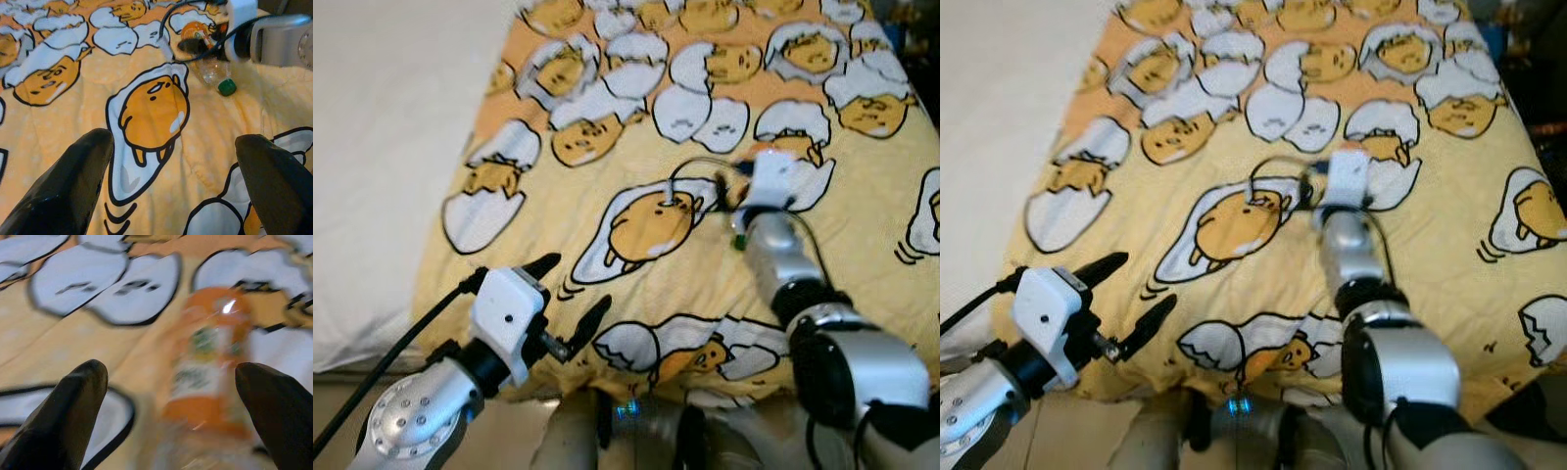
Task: Clean up the room
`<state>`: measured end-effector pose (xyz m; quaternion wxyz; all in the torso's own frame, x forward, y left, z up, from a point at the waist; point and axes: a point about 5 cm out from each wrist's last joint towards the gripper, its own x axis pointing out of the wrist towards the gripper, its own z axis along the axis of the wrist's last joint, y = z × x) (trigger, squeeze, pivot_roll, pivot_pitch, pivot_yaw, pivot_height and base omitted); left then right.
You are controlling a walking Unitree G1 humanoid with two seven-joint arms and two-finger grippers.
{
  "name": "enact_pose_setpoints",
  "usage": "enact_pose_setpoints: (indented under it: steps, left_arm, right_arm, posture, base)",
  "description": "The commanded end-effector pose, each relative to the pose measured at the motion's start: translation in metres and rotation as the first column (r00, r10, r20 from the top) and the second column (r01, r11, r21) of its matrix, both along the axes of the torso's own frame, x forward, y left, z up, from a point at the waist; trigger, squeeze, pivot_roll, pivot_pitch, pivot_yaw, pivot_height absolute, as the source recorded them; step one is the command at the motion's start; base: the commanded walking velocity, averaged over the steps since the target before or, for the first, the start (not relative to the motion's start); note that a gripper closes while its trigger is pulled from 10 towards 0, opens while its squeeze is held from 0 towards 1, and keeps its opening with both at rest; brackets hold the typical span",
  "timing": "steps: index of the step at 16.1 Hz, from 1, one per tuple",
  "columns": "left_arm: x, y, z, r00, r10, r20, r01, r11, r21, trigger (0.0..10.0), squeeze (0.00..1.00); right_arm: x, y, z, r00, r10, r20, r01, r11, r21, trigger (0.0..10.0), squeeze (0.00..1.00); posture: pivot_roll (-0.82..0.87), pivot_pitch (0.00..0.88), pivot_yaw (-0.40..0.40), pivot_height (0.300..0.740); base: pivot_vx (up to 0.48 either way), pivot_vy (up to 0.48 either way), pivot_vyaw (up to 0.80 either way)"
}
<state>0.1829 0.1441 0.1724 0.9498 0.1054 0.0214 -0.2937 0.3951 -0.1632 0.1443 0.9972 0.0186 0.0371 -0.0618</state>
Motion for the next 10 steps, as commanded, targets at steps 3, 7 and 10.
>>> enact_pose_setpoints:
  steps: [3, 7, 10]
  left_arm:
    - [-0.009, -0.002, 0.0, 0.999, 0.021, -0.03, -0.021, 1.0, 0.003, 10.0, 0.0]
    - [-0.006, -0.003, -0.003, 0.999, 0.025, -0.041, -0.025, 1.0, 0.013, 10.0, 0.0]
    - [-0.011, -0.012, -0.001, 0.996, -0.079, -0.041, 0.079, 0.997, 0.018, 10.0, 0.0]
  right_arm:
    - [-0.007, -0.021, -0.016, 0.991, -0.103, -0.085, 0.11, 0.99, 0.09, 10.0, 0.0]
    - [-0.016, -0.022, -0.041, 0.97, -0.074, -0.23, 0.119, 0.975, 0.187, 10.0, 0.0]
    - [-0.011, -0.02, -0.034, 0.976, -0.035, -0.213, 0.081, 0.975, 0.208, 0.0, 0.0]
  posture:
    - [0.46, 0.362, 0.0, 0.74]
    - [0.46, 0.35, 0.0, 0.74]
    - [0.45, 0.344, -0.001, 0.74]
  base:
    - [0.0, 0.0, 0.0]
    - [0.0, 0.0, 0.0]
    - [0.0, 0.0, 0.0]
